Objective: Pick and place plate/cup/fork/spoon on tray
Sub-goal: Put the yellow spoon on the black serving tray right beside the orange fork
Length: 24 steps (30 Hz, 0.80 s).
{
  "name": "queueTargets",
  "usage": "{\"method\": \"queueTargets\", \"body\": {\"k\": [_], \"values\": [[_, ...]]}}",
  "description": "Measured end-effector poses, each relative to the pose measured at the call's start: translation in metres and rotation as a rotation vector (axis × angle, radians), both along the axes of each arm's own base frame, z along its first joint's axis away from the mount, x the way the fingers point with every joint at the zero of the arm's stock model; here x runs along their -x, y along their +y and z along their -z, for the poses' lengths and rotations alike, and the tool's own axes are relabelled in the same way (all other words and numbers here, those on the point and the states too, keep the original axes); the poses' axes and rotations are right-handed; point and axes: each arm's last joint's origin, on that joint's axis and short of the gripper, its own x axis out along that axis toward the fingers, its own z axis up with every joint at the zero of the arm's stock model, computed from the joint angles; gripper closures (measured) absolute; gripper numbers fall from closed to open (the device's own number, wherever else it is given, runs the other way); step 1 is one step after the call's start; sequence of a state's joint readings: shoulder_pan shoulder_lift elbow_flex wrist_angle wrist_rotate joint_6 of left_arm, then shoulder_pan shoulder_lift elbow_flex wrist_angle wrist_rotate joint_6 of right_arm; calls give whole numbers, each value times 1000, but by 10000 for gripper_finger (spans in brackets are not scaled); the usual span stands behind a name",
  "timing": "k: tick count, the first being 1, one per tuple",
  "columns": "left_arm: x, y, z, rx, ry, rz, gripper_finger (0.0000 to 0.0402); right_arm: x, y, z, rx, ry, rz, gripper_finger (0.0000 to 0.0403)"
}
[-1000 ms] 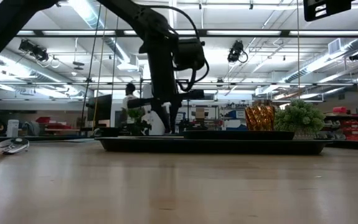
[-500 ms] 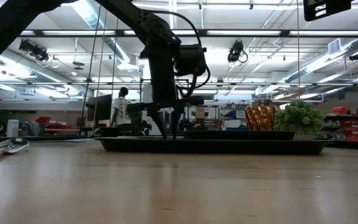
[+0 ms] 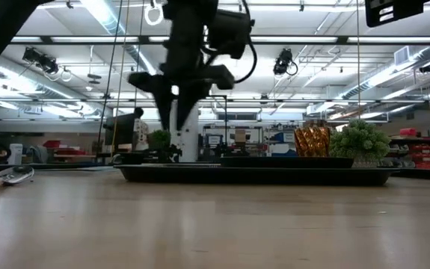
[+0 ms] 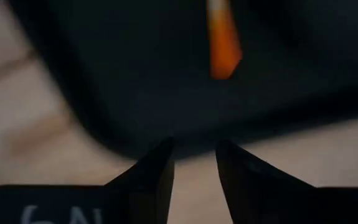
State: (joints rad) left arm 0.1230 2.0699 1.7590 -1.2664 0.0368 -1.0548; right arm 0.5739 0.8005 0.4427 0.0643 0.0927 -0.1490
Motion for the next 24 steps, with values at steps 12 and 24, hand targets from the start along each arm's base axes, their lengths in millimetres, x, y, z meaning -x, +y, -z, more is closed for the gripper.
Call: {"method": "queueTargets", "body": {"k": [12,24], "values": [[48,-66,20,-17,297,48,346,0,1,-1,-10,-3,-30,227],[84,-100,52,31,225,-112,390,1,1,0,-16,9,-37,227]]}}
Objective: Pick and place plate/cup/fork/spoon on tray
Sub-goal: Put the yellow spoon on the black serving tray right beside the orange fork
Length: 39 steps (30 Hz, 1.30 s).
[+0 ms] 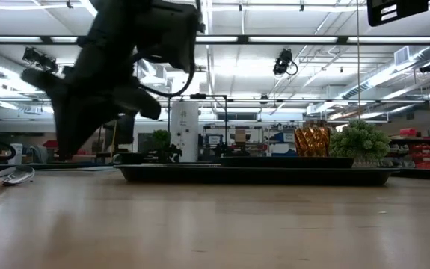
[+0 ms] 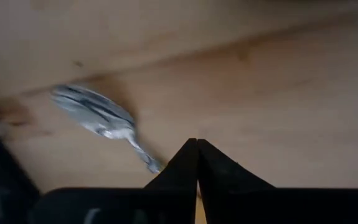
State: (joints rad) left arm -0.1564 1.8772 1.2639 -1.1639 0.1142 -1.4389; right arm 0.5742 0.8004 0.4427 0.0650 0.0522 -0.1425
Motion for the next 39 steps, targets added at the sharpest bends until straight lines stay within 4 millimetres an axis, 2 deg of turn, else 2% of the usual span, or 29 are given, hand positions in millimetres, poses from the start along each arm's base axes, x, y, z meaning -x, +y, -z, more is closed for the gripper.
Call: {"method": "queueTargets", "body": {"k": [4,12,16,20,25,29,34,39], "values": [[11,-15,7,-6,-28,-54,389,0,0,0,-5,8,1,227],[37,-41,6,-4,-120,-219,392,0,0,1,-3,17,0,227],[54,-52,8,-29,-101,-317,371,0,0,1,-5,18,1,227],[64,-61,8,-51,-116,-383,332,0,0,1,-6,19,1,227],[69,-67,13,-76,-135,-438,278,0,0,0,-11,9,0,227],[71,-66,23,-85,-174,-476,255,0,0,0,-15,7,-5,227],[73,-64,31,-76,-206,-496,253,0,0,0,-16,7,-7,227],[73,-64,32,-74,-210,-499,270,0,1,-1,-19,1,-7,227]]}}
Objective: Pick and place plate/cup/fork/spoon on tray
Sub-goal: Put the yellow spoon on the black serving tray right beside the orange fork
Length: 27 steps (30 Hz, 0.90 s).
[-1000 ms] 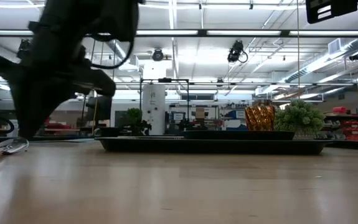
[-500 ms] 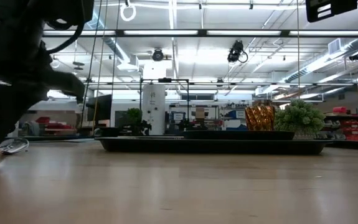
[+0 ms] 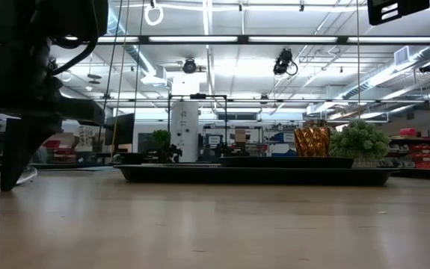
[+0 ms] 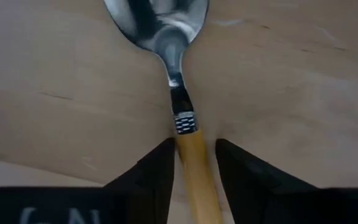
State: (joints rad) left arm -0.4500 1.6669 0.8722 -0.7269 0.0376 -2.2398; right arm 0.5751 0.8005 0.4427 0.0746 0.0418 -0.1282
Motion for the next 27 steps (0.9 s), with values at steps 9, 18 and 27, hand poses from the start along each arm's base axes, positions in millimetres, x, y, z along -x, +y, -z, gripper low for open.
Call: {"method": "queueTargets", "body": {"k": [9,18,27], "values": [[-1,0,0,2,-6,7,331,0,0,0,3,0,-1,227],[0,0,-2,-12,-19,26,339,0,0,0,5,0,-1,227],[4,12,-16,-94,-68,13,339,0,0,0,6,0,-2,227]]}}
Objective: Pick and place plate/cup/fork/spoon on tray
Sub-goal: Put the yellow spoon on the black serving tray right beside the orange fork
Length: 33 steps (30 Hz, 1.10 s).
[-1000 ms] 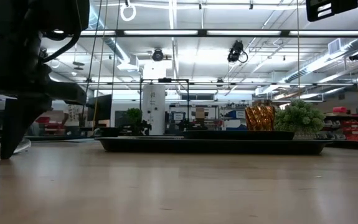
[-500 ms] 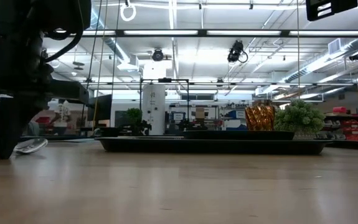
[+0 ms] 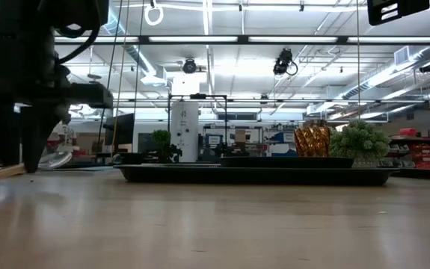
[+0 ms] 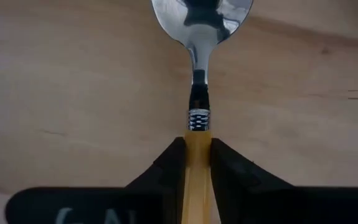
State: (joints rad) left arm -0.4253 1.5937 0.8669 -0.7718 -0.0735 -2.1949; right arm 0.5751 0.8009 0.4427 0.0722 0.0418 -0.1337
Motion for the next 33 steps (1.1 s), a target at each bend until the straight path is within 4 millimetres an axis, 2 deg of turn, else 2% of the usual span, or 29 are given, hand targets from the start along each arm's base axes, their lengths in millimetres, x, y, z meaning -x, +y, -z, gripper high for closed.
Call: {"method": "queueTargets", "body": {"k": [9,18,23,27,33], "values": [[-3,36,-19,-63,-44,2,337,0,0,0,0,-1,0,227],[-17,100,-26,-134,-104,25,336,0,0,-1,-4,-8,1,227],[-28,138,-30,-185,-215,43,336,0,0,-1,-1,-8,11,227],[-38,166,-41,-244,-279,69,336,0,0,-1,-1,-8,12,227],[-58,203,-50,-308,-264,132,336,-1,-1,-1,0,-10,19,227]]}}
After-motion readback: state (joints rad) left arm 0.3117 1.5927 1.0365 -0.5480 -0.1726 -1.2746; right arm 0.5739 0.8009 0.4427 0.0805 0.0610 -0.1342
